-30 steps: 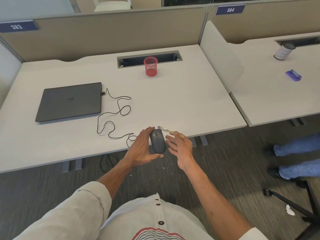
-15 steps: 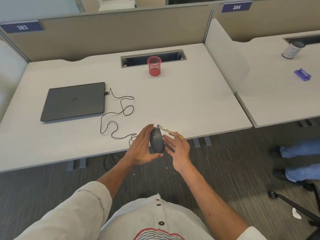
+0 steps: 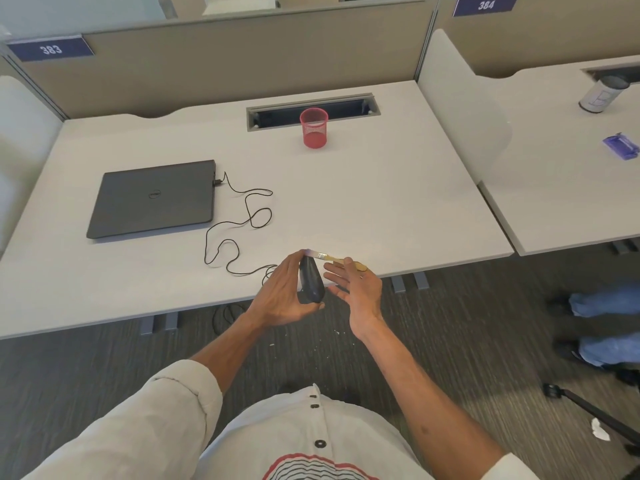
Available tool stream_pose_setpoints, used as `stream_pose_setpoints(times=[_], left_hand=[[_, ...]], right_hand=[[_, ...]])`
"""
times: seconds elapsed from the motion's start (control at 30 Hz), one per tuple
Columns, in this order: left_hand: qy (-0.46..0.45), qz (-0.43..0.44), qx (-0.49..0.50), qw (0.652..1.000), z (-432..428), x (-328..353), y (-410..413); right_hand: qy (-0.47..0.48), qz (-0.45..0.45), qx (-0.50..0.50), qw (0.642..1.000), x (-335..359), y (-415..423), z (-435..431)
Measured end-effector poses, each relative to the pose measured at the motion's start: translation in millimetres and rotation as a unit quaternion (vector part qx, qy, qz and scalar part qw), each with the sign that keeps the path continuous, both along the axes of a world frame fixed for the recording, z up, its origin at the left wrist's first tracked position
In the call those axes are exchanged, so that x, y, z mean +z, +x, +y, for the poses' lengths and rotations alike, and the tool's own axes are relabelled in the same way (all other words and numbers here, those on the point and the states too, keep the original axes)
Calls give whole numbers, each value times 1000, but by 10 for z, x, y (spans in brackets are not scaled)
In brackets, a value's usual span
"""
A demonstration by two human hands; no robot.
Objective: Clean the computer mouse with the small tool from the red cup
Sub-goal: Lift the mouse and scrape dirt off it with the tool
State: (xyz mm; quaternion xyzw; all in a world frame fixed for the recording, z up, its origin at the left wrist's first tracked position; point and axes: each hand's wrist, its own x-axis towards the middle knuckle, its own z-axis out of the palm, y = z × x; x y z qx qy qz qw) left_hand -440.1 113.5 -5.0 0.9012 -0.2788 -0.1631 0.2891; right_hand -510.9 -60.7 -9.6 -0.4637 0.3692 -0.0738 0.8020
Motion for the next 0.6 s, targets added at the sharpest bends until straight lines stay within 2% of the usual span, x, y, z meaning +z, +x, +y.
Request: stream_pose_setpoints(times=[0.13, 0.2, 0.3, 0.43, 0.5, 0.6], left_hand=[[6, 0, 1, 1000, -27, 3, 46], [12, -2, 0, 1000, -39, 1, 61], [11, -2, 1, 1000, -48, -1, 75], [10, 1, -5, 1000, -53, 1, 78], [12, 4, -9, 1000, -57, -3, 79], [16, 2, -9, 1000, -56, -6, 73]], right_hand=[[33, -17, -11, 999, 19, 6, -161], [13, -16, -7, 1000, 39, 15, -229], [-139, -10, 24, 990, 55, 20, -322], [-395, -26, 140, 907, 73, -5, -415], [-459, -33, 171, 871, 105, -8, -419], [-482, -46, 176, 857, 157, 18, -398]])
